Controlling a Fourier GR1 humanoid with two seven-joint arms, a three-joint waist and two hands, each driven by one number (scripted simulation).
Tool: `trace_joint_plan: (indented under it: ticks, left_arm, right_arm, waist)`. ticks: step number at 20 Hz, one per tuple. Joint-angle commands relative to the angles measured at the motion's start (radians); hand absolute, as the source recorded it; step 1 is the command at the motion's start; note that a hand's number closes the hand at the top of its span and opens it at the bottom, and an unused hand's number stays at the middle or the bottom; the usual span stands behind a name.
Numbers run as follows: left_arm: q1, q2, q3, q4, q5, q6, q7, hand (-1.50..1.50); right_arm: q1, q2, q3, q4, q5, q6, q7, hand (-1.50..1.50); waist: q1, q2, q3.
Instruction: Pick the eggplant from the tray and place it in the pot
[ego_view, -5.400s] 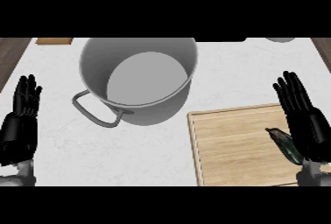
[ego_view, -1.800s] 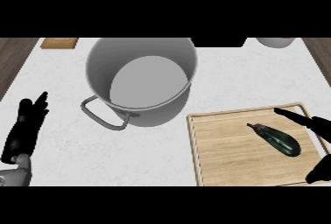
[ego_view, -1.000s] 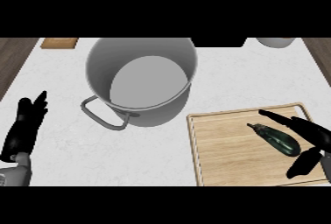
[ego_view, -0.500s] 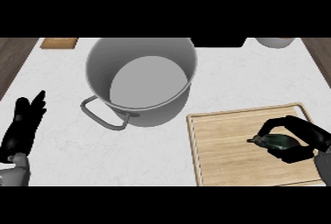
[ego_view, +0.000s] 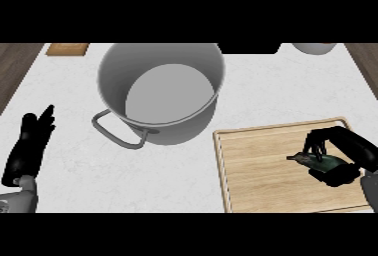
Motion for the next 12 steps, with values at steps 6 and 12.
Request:
trace_joint_plan:
  ticks: [6, 12]
  left_arm:
    - [0.033, 0.009, 0.022, -0.013, 0.006, 0.002, 0.008, 0.00]
    - [-0.001, 0.017, 0.032, 0.003, -0.001, 0.013, 0.027, 0.00]
  right_arm:
    - [0.123, 0.113, -0.052, -0.139, 0.250, -0.277, 0.594, 1.50]
    - [0.169, 0.232, 0.057, -0.504, 0.456, -0.347, 0.914, 1.50]
  waist:
    - [-0.044, -0.016, -0.009]
    - [-0.062, -0.020, -0.008]
